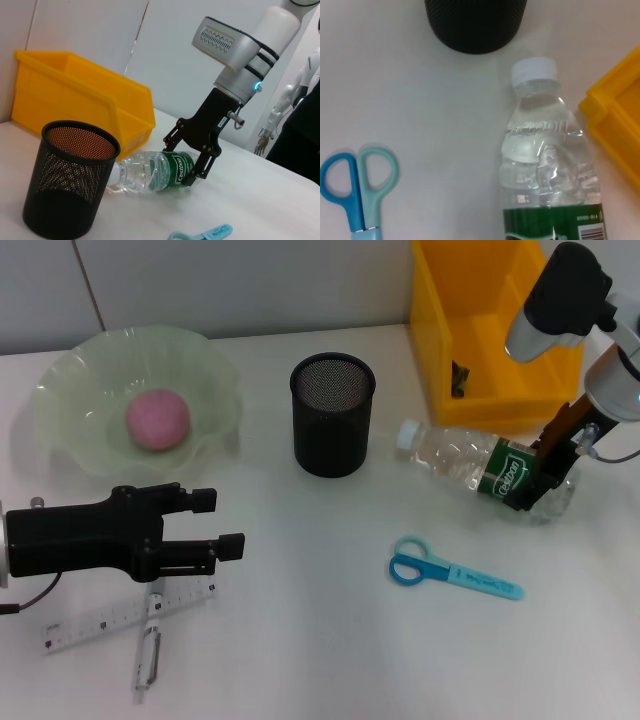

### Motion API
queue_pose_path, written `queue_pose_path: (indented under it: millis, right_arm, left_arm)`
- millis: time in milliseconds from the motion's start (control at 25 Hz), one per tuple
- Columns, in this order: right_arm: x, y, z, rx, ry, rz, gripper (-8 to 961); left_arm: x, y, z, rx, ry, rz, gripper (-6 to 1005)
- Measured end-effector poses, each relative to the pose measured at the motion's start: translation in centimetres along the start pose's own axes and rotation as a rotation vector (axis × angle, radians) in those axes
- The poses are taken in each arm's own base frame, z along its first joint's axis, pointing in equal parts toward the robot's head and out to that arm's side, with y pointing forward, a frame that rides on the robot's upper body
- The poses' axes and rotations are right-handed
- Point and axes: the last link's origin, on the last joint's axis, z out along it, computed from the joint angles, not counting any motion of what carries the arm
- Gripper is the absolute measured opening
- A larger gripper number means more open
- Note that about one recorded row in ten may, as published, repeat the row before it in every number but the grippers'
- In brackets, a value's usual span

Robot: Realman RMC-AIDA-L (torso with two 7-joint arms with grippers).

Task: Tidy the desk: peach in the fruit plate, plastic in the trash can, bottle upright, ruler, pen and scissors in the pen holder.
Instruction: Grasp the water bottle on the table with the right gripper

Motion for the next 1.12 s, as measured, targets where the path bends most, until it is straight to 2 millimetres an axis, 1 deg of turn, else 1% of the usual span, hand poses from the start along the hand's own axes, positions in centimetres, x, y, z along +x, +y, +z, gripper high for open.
queue_pose_path:
  millis: [440, 720, 1120]
  right_arm:
    - [-0.1, 0.4, 0.8, -0.007, -0.002, 0.001, 802]
    - [0.2, 0.7, 1.2, -0.012, 0.016, 0.002, 800]
    - [0.3, 0.8, 1.3, -0.009, 0.02, 0.006, 796]
  left_arm:
    - [0.1, -0.1, -0.1, 0.0, -0.002, 0.005, 835]
    - [0.2, -0.1, -0.1, 0.0, -0.003, 0.007, 835]
    - [0.3, -0.1, -0.1, 0.0, -0.003, 0.011, 835]
